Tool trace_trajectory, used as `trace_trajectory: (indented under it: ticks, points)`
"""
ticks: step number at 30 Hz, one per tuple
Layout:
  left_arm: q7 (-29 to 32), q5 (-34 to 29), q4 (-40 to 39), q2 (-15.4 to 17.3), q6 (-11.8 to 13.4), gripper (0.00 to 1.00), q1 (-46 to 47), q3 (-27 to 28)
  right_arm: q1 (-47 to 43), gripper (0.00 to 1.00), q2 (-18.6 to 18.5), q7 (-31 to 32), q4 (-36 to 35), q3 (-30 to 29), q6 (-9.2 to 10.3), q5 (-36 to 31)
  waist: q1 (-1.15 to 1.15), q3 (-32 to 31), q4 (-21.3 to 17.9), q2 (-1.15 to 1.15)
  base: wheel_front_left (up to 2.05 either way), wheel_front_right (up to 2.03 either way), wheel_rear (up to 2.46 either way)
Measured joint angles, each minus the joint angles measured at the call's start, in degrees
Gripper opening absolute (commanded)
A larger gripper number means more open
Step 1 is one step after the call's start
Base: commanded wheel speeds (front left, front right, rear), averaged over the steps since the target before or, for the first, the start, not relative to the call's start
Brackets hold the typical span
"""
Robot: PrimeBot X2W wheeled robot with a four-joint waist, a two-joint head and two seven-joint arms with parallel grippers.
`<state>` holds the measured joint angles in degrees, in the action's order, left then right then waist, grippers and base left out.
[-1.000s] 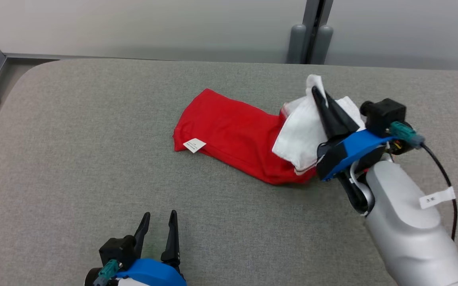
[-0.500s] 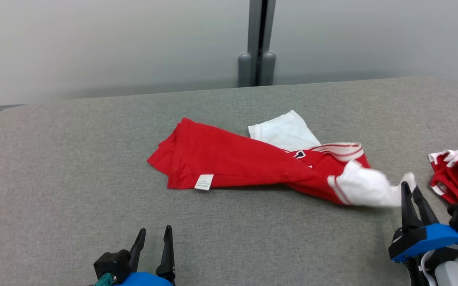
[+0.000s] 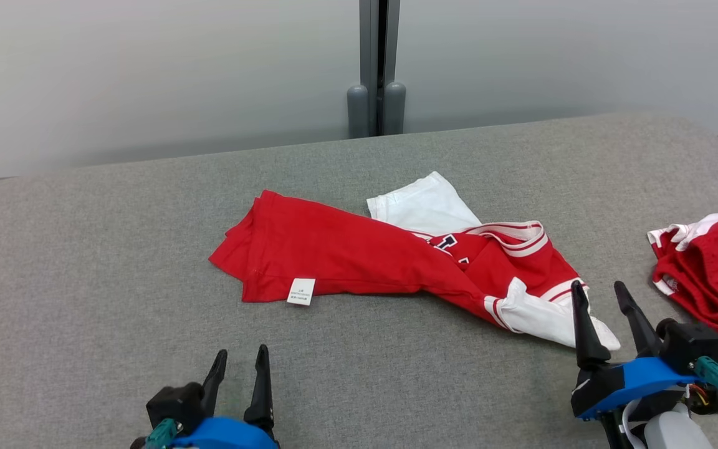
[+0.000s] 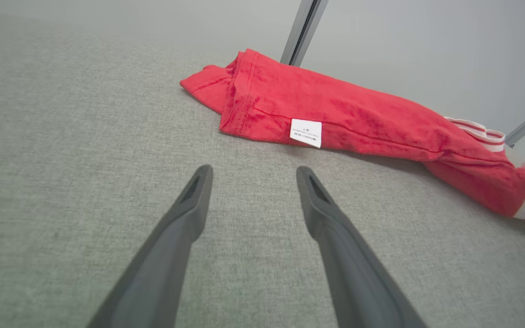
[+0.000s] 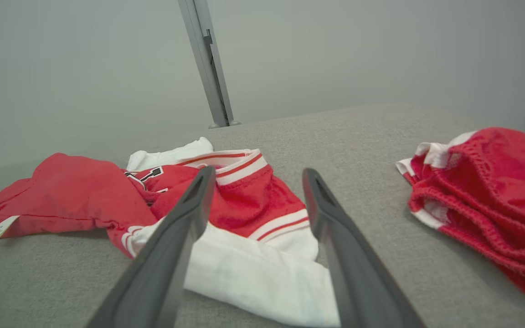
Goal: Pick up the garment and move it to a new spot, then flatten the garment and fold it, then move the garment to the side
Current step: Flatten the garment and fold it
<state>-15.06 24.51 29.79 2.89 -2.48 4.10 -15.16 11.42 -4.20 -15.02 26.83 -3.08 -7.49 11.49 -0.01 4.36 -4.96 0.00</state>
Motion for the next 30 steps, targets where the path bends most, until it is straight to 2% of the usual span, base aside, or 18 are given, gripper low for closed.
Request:
trace_trajectory:
  ticks: [6, 16, 24, 27, 28, 29, 30]
  points:
    - [0.0, 2.2, 2.3, 0.0, -0.1, 1.0, 7.3, -1.1, 0.5, 1.0, 0.3, 0.0, -0.9, 2.4, 0.0, 0.3, 0.01, 3.2, -0.3, 0.0, 0.0, 0.0, 0.0]
    - [0.0, 3.7, 14.9, 0.0, 1.9, 1.0, 21.3, -0.2, 4.2, 1.0, -0.2, 0.0, -0.3, 5.2, 0.0, 1.7, 0.02, 9.2, -3.1, 0.0, 0.0, 0.0, 0.0]
    - [0.0, 1.9, 19.1, 0.0, 2.5, 1.0, 23.3, 3.4, 5.2, 1.0, -0.7, 0.0, 0.5, 5.3, 0.0, 2.2, 0.02, 10.1, -4.8, 0.0, 0.0, 0.0, 0.0]
    - [0.0, 1.7, 19.5, 0.0, 1.3, 1.0, 23.3, 3.6, 5.3, 1.0, -0.7, 0.0, 0.7, 5.3, 0.0, 2.2, 0.02, 10.0, -4.7, 0.0, 0.0, 0.0, 0.0]
    - [0.0, 1.7, 19.5, 0.0, 0.9, 0.79, 23.3, 3.6, 5.3, 1.0, -0.7, 0.0, 0.8, 5.3, 0.0, 2.2, 0.02, 10.0, -4.7, 0.0, 0.0, 0.0, 0.0]
    - [0.0, 1.6, 19.4, 0.0, 0.9, 0.31, 23.3, 3.6, 5.3, 1.0, -0.7, 0.0, 0.8, 5.4, 0.0, 2.2, 0.02, 10.0, -4.6, 0.0, 0.0, 0.0, 0.0]
    - [0.0, 1.2, 19.2, -0.1, 0.9, 0.0, 23.3, 3.7, 5.4, 1.0, -0.7, 0.0, 1.0, 5.5, 0.0, 2.2, 0.02, 9.9, -4.5, 0.0, 0.0, 0.0, 0.0]
